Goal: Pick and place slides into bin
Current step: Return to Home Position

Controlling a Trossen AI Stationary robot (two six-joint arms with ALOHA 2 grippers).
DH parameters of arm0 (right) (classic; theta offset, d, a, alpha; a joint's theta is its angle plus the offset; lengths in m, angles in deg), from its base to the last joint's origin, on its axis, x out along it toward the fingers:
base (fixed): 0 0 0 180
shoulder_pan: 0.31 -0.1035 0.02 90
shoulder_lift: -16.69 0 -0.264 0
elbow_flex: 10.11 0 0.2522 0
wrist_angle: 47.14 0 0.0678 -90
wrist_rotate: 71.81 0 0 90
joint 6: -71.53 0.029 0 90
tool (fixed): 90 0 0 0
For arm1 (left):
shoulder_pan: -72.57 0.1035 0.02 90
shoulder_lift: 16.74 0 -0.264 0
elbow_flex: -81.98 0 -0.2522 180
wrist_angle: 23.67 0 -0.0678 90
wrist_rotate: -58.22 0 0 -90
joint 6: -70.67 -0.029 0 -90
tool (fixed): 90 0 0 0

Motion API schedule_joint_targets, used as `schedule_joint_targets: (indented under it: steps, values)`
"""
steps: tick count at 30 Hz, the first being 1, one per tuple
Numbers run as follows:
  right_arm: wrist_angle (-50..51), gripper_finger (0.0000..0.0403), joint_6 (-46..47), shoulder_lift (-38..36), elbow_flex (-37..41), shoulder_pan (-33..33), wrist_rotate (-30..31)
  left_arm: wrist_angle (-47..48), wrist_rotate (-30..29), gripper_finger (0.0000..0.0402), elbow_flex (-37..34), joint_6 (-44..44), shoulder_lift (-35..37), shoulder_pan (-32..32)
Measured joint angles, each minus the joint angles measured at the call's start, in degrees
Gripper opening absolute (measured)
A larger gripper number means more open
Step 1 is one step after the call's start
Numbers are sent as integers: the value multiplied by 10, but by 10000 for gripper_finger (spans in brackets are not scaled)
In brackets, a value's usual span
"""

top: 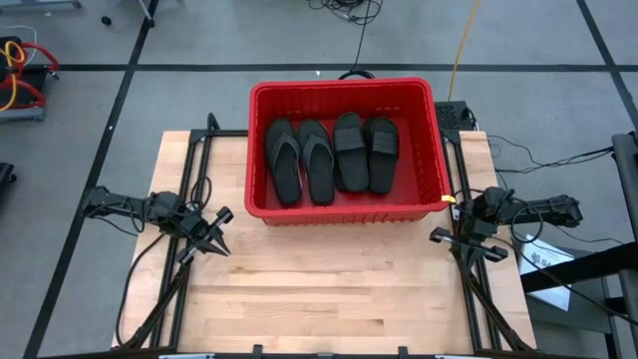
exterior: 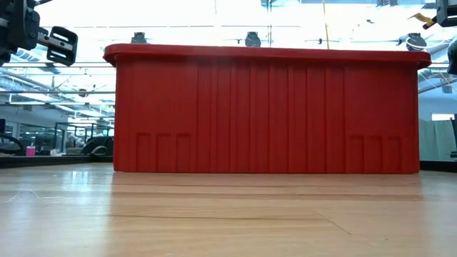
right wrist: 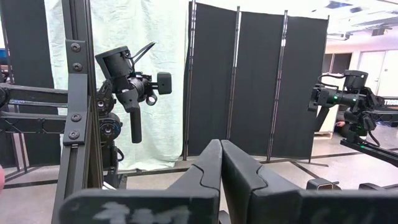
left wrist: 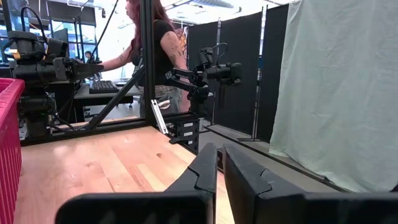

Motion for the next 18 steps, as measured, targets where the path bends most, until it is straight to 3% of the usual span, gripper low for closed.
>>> schedule_joint_targets:
  steps: [9, 18]
  values:
    - [0, 0, 0, 0, 0, 0, 0, 0, 0, 1, 0, 0, 0, 0]
    - [0, 0, 0, 0, 0, 0, 0, 0, 0, 25, 0, 0, 0, 0]
